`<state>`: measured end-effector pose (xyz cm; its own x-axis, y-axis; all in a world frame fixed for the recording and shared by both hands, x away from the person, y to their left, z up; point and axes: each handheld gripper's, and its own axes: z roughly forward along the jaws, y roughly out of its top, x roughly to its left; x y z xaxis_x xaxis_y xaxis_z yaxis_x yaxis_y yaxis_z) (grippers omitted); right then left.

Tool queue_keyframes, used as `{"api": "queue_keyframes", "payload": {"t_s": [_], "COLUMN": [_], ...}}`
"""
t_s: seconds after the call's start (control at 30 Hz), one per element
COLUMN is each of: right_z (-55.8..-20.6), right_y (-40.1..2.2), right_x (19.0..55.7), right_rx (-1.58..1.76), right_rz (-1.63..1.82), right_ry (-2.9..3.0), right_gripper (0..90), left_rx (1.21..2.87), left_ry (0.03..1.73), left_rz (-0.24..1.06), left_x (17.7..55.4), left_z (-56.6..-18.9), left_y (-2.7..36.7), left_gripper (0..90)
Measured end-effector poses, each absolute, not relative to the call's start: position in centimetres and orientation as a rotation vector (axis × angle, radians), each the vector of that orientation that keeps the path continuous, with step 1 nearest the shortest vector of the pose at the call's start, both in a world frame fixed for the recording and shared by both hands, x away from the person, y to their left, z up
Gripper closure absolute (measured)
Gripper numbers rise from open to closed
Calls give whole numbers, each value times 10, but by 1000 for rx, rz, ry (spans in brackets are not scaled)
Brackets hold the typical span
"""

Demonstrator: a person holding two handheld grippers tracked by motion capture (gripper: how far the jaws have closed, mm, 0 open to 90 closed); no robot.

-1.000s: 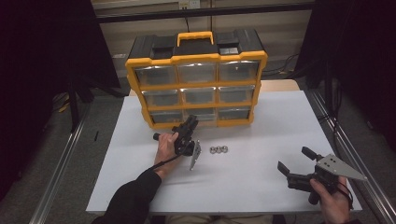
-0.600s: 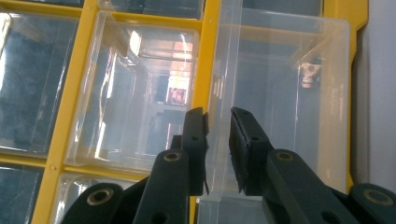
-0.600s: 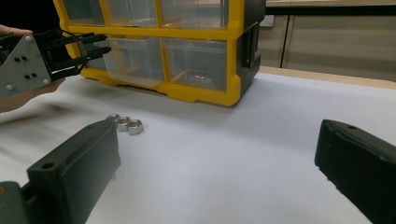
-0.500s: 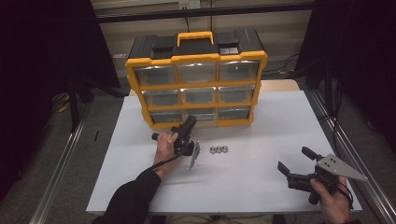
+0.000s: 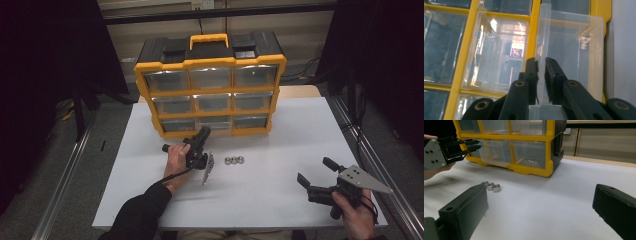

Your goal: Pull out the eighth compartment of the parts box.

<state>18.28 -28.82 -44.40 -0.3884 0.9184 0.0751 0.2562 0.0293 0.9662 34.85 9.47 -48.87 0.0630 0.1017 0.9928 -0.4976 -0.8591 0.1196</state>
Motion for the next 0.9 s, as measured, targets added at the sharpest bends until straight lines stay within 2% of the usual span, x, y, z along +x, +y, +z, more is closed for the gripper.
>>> {"api": "queue_keyframes", "payload": {"t_s": [0.1,0.23,0.4,0.47,0.57,0.63,0.73,0.83,0.9], "right_z": [-444,-444,-444,-444,-444,-444,-444,-444,-444], "right_y": [-288,-288,-288,-288,-288,-288,-289,-289,-289], "right_x": [183,183,184,184,184,184,183,183,183], "right_rx": [1203,1204,1202,1201,1201,1203,1203,1202,1201], "right_rz": [1389,1390,1392,1388,1393,1389,1391,1392,1394], "right_ry": [1702,1702,1700,1702,1701,1699,1697,1699,1699], "right_gripper": [0,0,0,0,0,0,0,0,0], "left_rx": [1885,1868,1915,1874,1900,1908,1903,1920,1899], "left_ry": [-401,-391,-392,-352,-371,-362,-354,-369,-362], "left_rz": [1855,1777,1829,1781,1836,1821,1798,1860,1829], "left_x": [349,354,357,361,361,362,365,362,364], "left_z": [-489,-492,-491,-492,-484,-484,-488,-488,-491], "left_y": [92,87,87,82,78,76,76,76,75], "left_gripper": [745,679,647,634,625,644,739,759,763]}}
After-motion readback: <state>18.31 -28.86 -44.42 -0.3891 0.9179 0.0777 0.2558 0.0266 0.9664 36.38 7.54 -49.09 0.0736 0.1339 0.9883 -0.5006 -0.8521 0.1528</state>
